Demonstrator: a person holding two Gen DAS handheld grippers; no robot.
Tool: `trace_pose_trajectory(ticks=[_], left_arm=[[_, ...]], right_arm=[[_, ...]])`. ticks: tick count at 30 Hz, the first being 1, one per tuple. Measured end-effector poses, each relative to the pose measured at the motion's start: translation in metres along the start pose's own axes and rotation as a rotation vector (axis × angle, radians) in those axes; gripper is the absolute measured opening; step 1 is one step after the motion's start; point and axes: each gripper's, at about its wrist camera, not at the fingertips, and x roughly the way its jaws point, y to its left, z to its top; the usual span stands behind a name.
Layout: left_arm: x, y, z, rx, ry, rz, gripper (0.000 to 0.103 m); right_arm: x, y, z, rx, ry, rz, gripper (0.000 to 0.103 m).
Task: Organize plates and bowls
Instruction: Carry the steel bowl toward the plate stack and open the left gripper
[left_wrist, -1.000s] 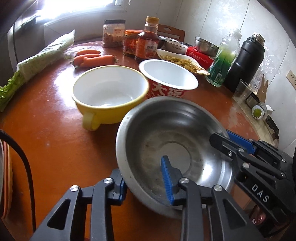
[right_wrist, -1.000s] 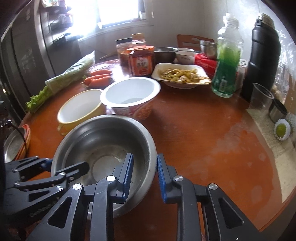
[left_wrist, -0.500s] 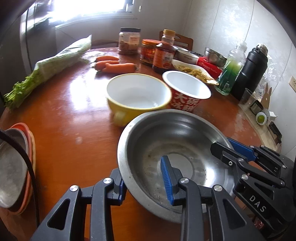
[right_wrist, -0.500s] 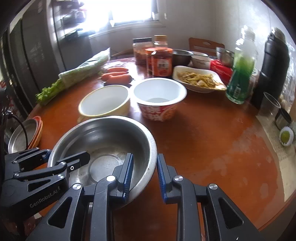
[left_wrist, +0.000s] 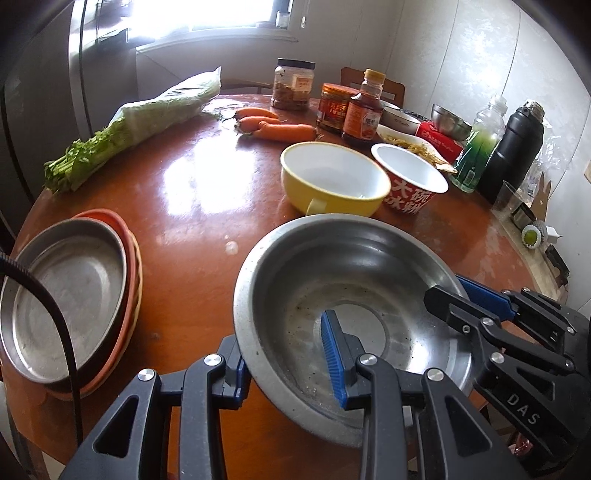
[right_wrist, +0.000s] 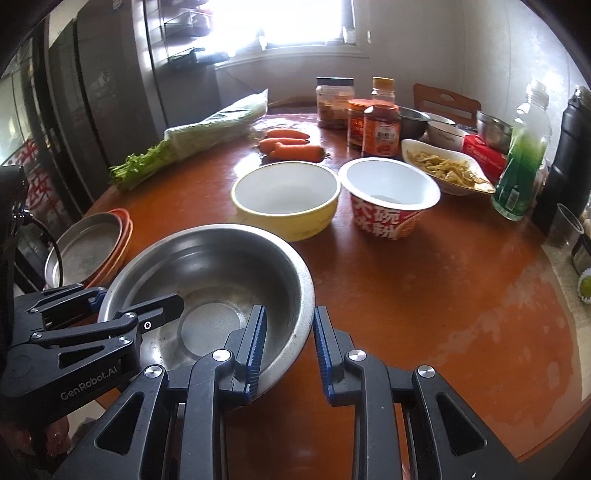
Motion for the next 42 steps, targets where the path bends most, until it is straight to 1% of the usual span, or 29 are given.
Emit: trace_pose_trajectory(ticks=[8,17,34,42], left_arm=[[0.005,-0.004,-0.003,0.009,0.009,-0.017,0.033],[0.011,-0.011,-0.004,0.035,0.018,-0.009,0.033],[0.014,0.001,0.0,0.03,0.016,0.035,0.034],[0.017,0.003,-0.001,0.031,0.025,0.028,0.034]], right_arm=[[0.003,-0.003,-0.008,0.01,0.022,-0.011,0.027],[0.002,-0.007,-0.008,0.012,0.02,-0.028,0.027],[0.008,0.002,-0.002,-0.019,0.033,-0.003,0.027],[0.013,0.002,-0.002,-0.016,0.038,0.003,0.028]])
